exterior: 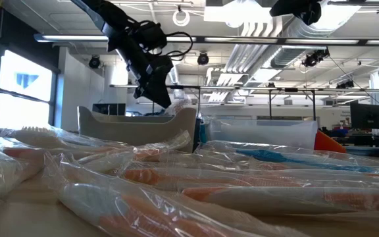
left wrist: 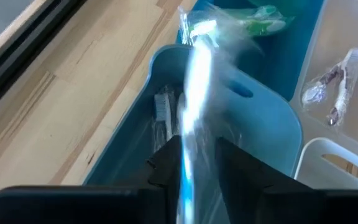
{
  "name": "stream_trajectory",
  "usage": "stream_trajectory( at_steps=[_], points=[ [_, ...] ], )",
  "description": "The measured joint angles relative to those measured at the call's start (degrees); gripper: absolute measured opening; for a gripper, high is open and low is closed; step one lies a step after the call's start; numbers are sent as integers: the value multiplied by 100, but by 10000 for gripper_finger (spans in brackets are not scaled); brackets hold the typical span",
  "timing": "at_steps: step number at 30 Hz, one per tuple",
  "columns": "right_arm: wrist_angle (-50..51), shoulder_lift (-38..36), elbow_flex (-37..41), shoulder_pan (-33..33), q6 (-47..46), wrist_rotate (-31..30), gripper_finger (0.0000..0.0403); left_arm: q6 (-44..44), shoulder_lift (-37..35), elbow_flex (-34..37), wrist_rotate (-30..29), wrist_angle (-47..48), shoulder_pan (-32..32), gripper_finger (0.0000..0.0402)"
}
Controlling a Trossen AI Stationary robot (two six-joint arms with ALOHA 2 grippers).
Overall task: Pick & Place Toothbrushes
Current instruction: Put the blue toothbrush into the dark blue bin
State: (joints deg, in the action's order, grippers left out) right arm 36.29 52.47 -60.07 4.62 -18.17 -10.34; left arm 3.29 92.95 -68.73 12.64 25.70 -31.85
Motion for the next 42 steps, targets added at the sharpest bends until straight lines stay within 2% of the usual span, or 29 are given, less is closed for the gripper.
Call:
stream_trajectory(
  at_steps=[8, 25, 29, 42],
  points=[
    [0, 0, 0, 0, 0, 1, 3, 2, -2, 0, -24, -41, 1, 144],
    [2, 0, 0, 0, 0, 1, 4, 151, -7, 0, -35, -104, 2, 146],
    [2, 0, 0, 0, 1, 1, 3, 151, -9, 0, -35, -261, 2, 124],
    [0, 0, 0, -2, 0, 1, 3, 126, -124, 2, 3, -392, 2, 5]
  ],
)
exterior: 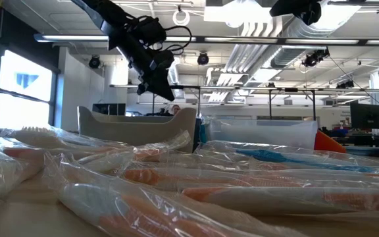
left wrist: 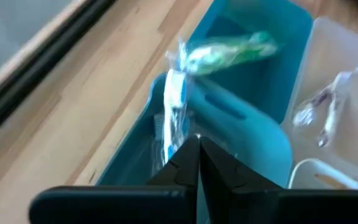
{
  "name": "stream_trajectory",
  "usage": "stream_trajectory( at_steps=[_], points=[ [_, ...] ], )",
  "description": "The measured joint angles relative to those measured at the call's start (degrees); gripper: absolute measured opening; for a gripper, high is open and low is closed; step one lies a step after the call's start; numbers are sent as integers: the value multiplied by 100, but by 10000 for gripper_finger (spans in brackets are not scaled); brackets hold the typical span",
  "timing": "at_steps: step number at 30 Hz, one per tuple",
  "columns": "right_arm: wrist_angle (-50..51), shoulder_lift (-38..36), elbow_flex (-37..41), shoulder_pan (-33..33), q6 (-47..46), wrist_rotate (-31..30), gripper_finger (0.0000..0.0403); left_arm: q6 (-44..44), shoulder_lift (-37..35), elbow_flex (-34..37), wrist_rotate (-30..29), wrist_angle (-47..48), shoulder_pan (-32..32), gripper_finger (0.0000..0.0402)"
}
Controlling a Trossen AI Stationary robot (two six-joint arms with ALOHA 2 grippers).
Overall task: Pick & Place Toothbrushes
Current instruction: Put the blue toothbrush into the dark blue bin
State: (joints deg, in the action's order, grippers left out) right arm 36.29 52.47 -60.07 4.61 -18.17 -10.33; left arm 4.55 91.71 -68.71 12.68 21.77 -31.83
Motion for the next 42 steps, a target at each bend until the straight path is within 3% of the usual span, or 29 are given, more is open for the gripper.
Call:
stream_trajectory(
  at_steps=[7, 18, 28, 34, 42],
  points=[
    [0, 0, 2, 1, 0, -17, 3, -194, -480, 0, 27, -227, -1, 1],
    [-24, 0, 1, 6, 15, -173, 3, -771, -1986, -1, -8, -200, 18, 1],
    [-70, 0, 2, 4, 39, -173, 3, -1186, -2785, 16, -33, 349, 62, 0],
    [-70, 0, 2, 4, 42, -173, 3, -1151, -3416, 690, -94, -49, 486, 0],
    [-83, 0, 2, 4, 42, -173, 4, -649, -4323, 1748, -751, -688, 1094, 0]
  ],
)
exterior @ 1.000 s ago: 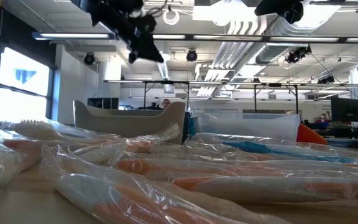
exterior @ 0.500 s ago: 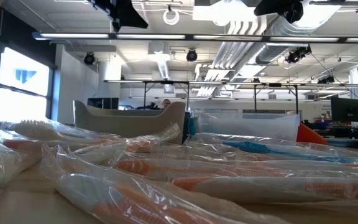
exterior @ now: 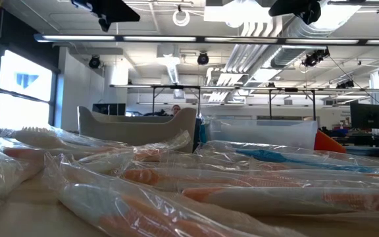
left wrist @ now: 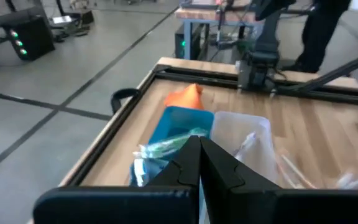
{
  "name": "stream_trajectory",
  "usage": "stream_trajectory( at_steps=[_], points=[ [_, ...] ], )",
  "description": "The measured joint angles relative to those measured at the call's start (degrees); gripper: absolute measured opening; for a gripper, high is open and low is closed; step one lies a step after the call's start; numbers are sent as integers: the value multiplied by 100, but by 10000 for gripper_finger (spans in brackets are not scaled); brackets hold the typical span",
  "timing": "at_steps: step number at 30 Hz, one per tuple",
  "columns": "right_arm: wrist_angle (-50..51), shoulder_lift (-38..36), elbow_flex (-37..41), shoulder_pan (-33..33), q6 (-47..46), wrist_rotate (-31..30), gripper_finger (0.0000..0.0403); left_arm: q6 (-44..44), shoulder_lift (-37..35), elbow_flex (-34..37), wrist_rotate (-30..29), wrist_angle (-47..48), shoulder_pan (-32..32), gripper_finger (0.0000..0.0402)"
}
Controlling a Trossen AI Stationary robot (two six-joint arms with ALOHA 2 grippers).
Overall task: Pick & Place Toothbrushes
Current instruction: Put the blue toothbrush into the dark blue bin
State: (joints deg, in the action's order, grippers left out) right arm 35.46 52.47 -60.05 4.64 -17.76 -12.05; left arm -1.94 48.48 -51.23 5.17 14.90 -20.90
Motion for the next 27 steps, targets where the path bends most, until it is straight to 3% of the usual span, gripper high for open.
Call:
stream_trajectory(
  at_steps=[12, 18, 27],
  points=[
    [-26, 90, 0, 0, -165, 13, 4, 224, -1326, 239, -105, -99, 539, 0],
    [-67, 292, 0, 0, -339, 26, 4, 372, -1895, 239, -123, 526, 636, 0],
    [-57, 712, 0, -4, -472, 55, 4, 992, -2136, 239, -131, 1117, 631, 0]
  ],
)
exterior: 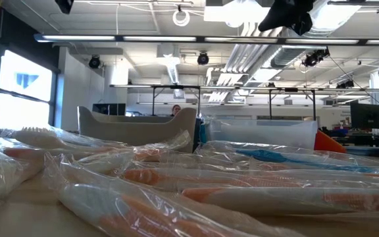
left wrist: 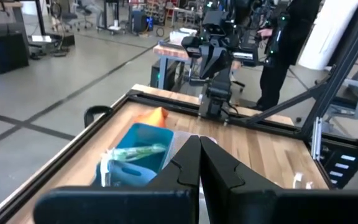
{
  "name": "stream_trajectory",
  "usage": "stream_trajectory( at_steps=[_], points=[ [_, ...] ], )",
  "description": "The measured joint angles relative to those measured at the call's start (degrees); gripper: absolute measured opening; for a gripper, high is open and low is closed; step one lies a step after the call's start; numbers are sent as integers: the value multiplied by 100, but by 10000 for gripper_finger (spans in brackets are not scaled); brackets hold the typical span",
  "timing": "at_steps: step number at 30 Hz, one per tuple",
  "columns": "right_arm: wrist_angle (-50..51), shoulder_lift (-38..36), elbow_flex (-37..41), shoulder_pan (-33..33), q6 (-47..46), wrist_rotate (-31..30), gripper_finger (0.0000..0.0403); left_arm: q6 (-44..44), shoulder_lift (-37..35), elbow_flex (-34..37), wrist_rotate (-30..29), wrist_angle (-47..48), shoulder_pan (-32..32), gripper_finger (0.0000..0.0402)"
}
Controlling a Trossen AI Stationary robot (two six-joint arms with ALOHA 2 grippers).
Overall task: Pick & Place Toothbrushes
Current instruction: Put the blue toothbrush into the dark blue bin
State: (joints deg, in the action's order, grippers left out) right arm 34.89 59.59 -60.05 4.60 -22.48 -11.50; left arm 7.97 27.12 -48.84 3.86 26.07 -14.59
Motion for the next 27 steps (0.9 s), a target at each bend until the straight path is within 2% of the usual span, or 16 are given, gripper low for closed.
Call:
stream_trajectory(
  at_steps=[13, 20, 27],
  points=[
    [0, 175, 0, 0, -234, 173, 4, 152, 84, -2, 72, -11, 0, 0],
    [-2, 187, 0, -45, -328, 916, 4, 148, 87, -2, 94, -11, 0, 0],
    [-91, 275, 0, -284, -576, 1033, 4, 135, 87, -2, 113, -11, 0, 0]
  ],
)
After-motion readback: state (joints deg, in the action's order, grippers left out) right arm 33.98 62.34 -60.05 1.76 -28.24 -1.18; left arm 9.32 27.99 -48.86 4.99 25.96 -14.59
